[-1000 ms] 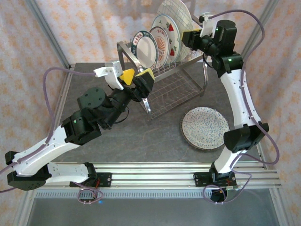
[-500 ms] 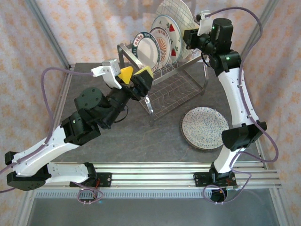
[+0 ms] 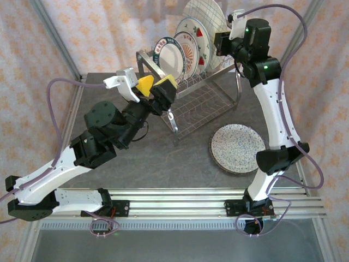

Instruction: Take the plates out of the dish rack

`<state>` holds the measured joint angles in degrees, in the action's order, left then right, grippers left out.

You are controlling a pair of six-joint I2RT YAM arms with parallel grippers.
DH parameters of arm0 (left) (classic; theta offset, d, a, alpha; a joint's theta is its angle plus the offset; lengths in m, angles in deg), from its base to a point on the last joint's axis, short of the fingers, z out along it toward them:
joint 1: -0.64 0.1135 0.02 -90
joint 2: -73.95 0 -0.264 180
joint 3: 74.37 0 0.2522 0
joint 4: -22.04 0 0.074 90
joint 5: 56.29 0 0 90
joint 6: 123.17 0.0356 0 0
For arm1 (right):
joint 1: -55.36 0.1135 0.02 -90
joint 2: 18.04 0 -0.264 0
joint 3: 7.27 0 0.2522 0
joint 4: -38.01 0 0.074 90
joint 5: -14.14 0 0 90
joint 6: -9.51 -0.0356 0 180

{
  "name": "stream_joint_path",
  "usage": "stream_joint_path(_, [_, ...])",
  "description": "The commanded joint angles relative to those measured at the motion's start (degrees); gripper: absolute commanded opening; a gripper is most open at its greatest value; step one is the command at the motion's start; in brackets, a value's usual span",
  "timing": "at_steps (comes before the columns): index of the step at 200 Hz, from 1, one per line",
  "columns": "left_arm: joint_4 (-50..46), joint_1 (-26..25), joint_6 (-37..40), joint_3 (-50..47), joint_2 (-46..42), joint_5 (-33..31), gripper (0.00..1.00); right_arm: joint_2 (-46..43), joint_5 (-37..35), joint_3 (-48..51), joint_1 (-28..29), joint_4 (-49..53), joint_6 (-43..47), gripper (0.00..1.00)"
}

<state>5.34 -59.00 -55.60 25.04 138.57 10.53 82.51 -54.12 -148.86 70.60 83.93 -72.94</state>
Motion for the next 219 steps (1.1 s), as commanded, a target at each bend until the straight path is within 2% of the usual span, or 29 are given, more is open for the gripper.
stream_joint_path(1, [2.8, 0.2, -0.3, 0.6, 0.1, 0.5, 0.84, -2.7, -1.7, -3.3, 0.8, -3.3, 0.4, 0.0])
stream_joint_path(112, [7.3, 0.2, -5.6, 2.7, 5.2, 7.6, 0.84, -8.0, -10.3, -4.5, 0.7, -2.6, 2.2, 0.0])
stream_joint_path(197, [10.7, 0.1, -8.6, 6.3, 10.8, 12.0, 0.85, -16.0, -17.5, -1.9, 0.7, -1.8, -1.0, 0.0])
stream_joint_path(219, [11.3, 0.1, -11.8, 6.9, 12.2, 13.6, 0.85, -18.4, -19.9, -0.9, 0.7, -0.7, -2.5, 0.0])
